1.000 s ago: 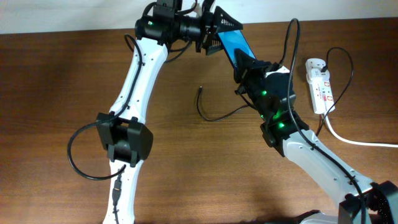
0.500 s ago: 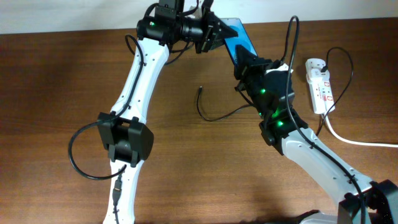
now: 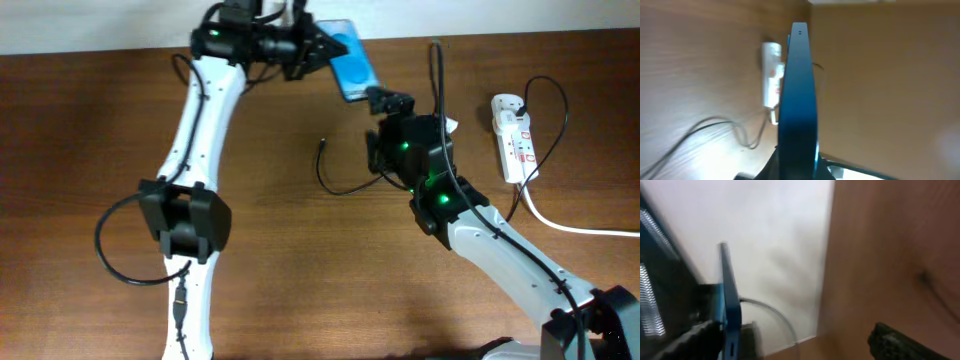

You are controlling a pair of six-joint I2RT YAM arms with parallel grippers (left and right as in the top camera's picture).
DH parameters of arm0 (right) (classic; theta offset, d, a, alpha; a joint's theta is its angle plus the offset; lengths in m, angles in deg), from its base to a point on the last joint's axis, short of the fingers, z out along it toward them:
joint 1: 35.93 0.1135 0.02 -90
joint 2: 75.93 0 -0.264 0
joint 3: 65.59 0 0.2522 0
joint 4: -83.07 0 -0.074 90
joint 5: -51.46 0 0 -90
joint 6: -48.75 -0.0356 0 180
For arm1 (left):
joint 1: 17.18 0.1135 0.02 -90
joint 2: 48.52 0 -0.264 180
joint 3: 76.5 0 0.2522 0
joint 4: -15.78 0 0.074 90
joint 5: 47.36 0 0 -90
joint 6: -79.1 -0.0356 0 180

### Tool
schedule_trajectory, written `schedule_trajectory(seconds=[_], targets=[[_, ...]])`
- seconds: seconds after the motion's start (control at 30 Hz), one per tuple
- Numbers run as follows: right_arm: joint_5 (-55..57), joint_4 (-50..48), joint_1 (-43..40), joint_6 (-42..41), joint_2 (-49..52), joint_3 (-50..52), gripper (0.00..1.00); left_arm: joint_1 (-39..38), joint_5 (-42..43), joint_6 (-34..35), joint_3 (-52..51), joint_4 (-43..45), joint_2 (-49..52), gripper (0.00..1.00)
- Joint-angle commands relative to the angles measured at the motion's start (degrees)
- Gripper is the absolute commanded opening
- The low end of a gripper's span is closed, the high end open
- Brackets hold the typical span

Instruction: Plug charger to phone and switch on socket

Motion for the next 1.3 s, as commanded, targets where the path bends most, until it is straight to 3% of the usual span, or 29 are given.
schedule_trajectory(seconds=[0.0, 0.07, 0.13, 0.17, 0.27, 0.3, 0.37, 0.47, 0.57, 0.8, 1.17, 1.27], targets=[[1.9, 9.0, 0.3, 22.4, 0.6, 1.3, 0.98, 6.3, -0.6, -10.5, 1.0, -7.6, -0.4, 0.00], [3.6, 18.0, 0.4, 33.6, 0.6, 1.3, 0.98, 11.2, -1.5, -15.9, 1.0, -13.5, -0.4, 0.00], [-3.4, 17.6, 0.4, 52.4, 0.5, 1.3, 0.99, 14.8, -1.5, -21.8, 1.0, -18.0, -0.4, 0.00], [-5.5, 17.6, 0.4, 55.8, 0.5, 1.2, 0.84, 16.3, -1.5, -23.8, 1.0, -20.0, -0.4, 0.00], [-9.4, 18.3, 0.4, 56.4, 0.6, 0.2, 0.78, 20.8, -0.7, -27.5, 1.0, -22.2, -0.4, 0.00], [-10.6, 20.0, 0.4, 58.7, 0.7, -1.9, 0.71, 21.8, 0.2, -27.7, 1.0, -22.4, -0.4, 0.00], [-11.7, 29.0, 0.4, 61.5, 4.6, -11.7, 0.67, 24.0, 1.0, -27.9, 1.0, -22.4, -0.4, 0.00], [-17.7, 42.9, 0.5, 62.3, 20.2, -33.2, 0.60, 25.1, 7.0, -27.8, 1.0, -22.4, -0.4, 0.00], [-22.0, 44.8, 1.0, 60.4, 31.6, -43.2, 0.49, 25.1, 7.2, -27.8, 1.0, -22.5, -0.4, 0.00], [-20.2, 39.6, 2.1, 55.4, 42.6, -43.6, 0.33, 25.1, 7.2, -27.8, 1.0, -24.0, -0.4, 0.00], [-16.0, 37.9, 2.4, 55.4, 49.8, -43.5, 0.31, 25.1, 6.9, -27.8, 1.0, -24.2, -0.4, 0.00], [-16.5, 40.3, 2.3, 56.2, 49.8, -43.5, 0.04, 25.1, 7.0, -27.8, 1.0, -24.3, -0.4, 0.00]])
